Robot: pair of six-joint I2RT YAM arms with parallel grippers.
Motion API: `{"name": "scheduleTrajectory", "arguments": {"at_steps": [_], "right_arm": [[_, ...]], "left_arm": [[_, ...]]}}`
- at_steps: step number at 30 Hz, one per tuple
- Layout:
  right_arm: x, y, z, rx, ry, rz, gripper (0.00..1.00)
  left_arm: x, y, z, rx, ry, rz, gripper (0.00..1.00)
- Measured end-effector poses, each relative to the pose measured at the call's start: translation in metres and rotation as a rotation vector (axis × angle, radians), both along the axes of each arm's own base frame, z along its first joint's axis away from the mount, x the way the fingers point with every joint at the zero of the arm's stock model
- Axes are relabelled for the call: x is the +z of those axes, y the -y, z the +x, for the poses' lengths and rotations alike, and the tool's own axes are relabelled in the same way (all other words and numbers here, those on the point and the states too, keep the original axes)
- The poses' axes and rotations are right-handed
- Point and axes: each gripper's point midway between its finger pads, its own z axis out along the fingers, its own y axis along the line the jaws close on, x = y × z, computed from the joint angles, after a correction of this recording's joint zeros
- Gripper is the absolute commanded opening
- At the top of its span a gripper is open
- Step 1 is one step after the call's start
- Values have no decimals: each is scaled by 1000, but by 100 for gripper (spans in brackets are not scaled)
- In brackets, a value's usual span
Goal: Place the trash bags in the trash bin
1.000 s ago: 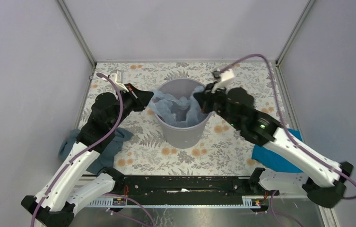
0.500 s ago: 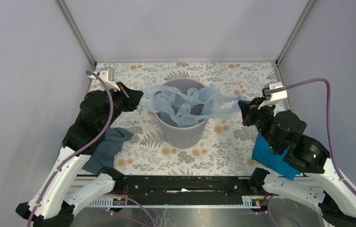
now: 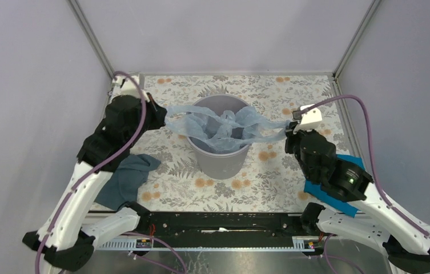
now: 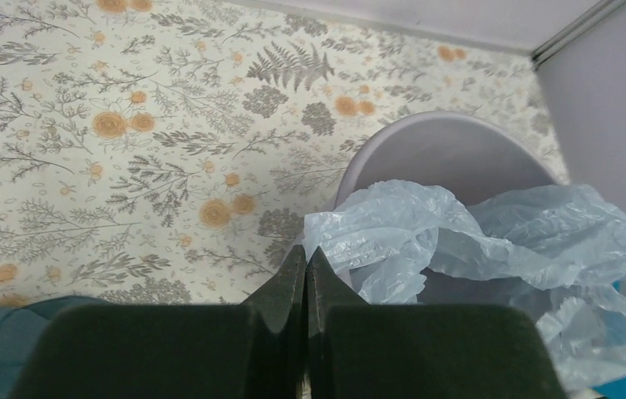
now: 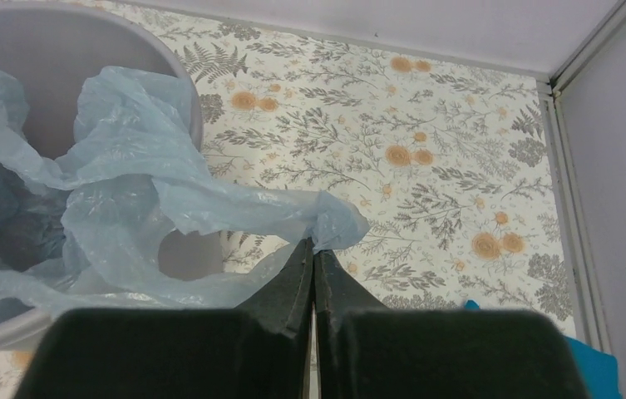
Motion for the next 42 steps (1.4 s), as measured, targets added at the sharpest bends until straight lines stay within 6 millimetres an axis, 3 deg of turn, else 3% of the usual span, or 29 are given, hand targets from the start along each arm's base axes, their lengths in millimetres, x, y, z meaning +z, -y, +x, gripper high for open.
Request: {"name": "scheduleTrajectory", "arguments": {"at_steps": [2, 5, 8, 9, 12, 13, 16, 19, 22, 25, 28, 34, 38, 41, 42], "right_arm": [[-4, -6, 7, -1, 2, -25, 0], [-15, -14, 24, -15, -28, -63, 0], [-35, -12, 42, -25, -112, -68, 1], [-40, -9, 43, -26, -144, -62, 9], [-29, -16, 35, 18, -206, 17, 62], [-22, -20, 31, 40, -217, 51, 69], [5, -31, 16, 97, -244, 167, 75], [16, -42, 1, 128, -308, 281, 77], [8, -55, -13, 146, -391, 408, 86], [-11, -62, -27, 144, -465, 519, 88], [-20, -66, -28, 117, -490, 608, 83], [-15, -87, -8, 106, -459, 751, 71], [-11, -89, 5, 73, -424, 779, 45], [-7, -87, 11, 60, -390, 793, 6], [-6, -87, 13, 57, -381, 801, 0]], "left_arm": [[-3, 3, 10, -1, -18, 33, 0], [-24, 6, 26, -3, -85, 97, 0], [-39, -1, 28, 6, -127, 116, 0], [-42, -4, 26, 7, -135, 112, 0], [-43, -8, 14, -14, -139, 54, 0], [-39, -6, 9, -32, -131, 24, 0], [-24, 5, -9, -107, -94, -63, 0], [-13, 19, -17, -177, -72, -129, 0], [-10, 28, -19, -219, -73, -164, 0], [-20, 33, -20, -241, -104, -179, 0], [-26, 35, -22, -251, -125, -183, 0], [-22, 35, -27, -260, -109, -190, 0], [-20, 34, -28, -262, -102, -191, 0], [-20, 34, -28, -262, -103, -189, 2], [-21, 34, -28, -262, -103, -186, 8]]}}
